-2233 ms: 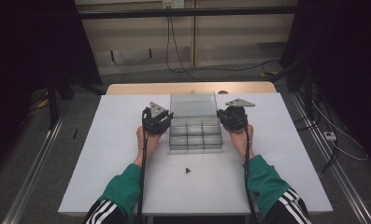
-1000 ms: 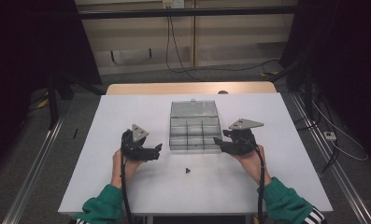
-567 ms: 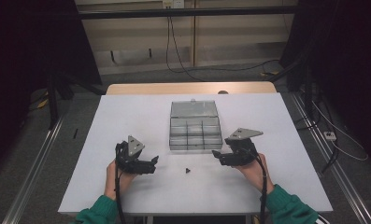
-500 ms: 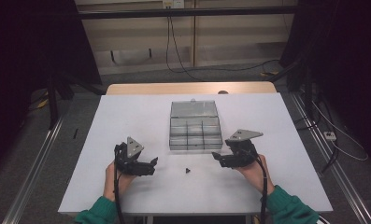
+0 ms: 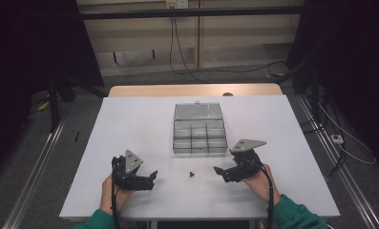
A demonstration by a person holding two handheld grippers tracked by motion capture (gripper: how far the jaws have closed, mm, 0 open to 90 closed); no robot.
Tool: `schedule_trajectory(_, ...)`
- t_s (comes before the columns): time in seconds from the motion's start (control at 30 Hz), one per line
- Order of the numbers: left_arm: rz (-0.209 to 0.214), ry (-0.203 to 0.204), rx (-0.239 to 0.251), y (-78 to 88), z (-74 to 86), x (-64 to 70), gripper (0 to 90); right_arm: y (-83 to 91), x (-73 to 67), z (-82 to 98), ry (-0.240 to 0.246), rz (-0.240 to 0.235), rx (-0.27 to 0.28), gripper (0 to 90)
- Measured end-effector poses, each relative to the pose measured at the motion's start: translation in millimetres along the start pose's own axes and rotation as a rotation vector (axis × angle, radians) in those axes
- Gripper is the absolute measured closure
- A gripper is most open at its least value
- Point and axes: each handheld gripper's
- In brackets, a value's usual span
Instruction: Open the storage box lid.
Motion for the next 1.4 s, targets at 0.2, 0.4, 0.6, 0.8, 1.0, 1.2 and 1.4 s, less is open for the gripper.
schedule_trajectory(0.2, 0.001, 0.003, -0.003, -0.3, 2.4, -1.3, 0.8, -7.4, -5.2, 0.7, 0.032, -0.028, -0.009, 1.3)
schedule_trajectory(0.4, 0.007, -0.001, -0.009, -3.0, 2.6, -1.0, 0.8, -10.7, -10.3, -1.0, 0.050, -0.046, -0.002, 0.0)
schedule_trajectory(0.6, 0.008, -0.005, -0.011, -3.4, 2.3, -0.8, 0.8, -14.6, -16.7, -4.0, 0.066, -0.076, 0.000, 0.0)
schedule_trajectory(0.8, 0.012, -0.003, -0.009, -3.9, 2.3, -1.5, 0.8, -16.8, -19.7, -5.6, 0.058, -0.118, -0.005, 0.0)
schedule_trajectory(1.0, 0.013, -0.004, -0.005, -3.4, 1.9, -1.4, 0.8, -18.5, -25.5, -7.2, 0.065, -0.139, -0.004, 0.0)
schedule_trajectory(1.2, 0.007, -0.008, 0.003, -2.1, 1.6, -1.2, 0.8, -19.8, -30.1, -8.5, 0.075, -0.150, 0.000, 0.0)
schedule_trajectory(1.4, 0.005, -0.008, 0.009, -0.6, 2.1, -1.3, 0.7, -21.0, -36.5, -10.3, 0.093, -0.158, 0.011, 0.0)
Point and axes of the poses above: each handheld gripper's, and its own axes: y roughly backward along the jaws, z roughly out of its underside, x roughly to its right, and after that the axes turned 10 degrees about -x, right-handed
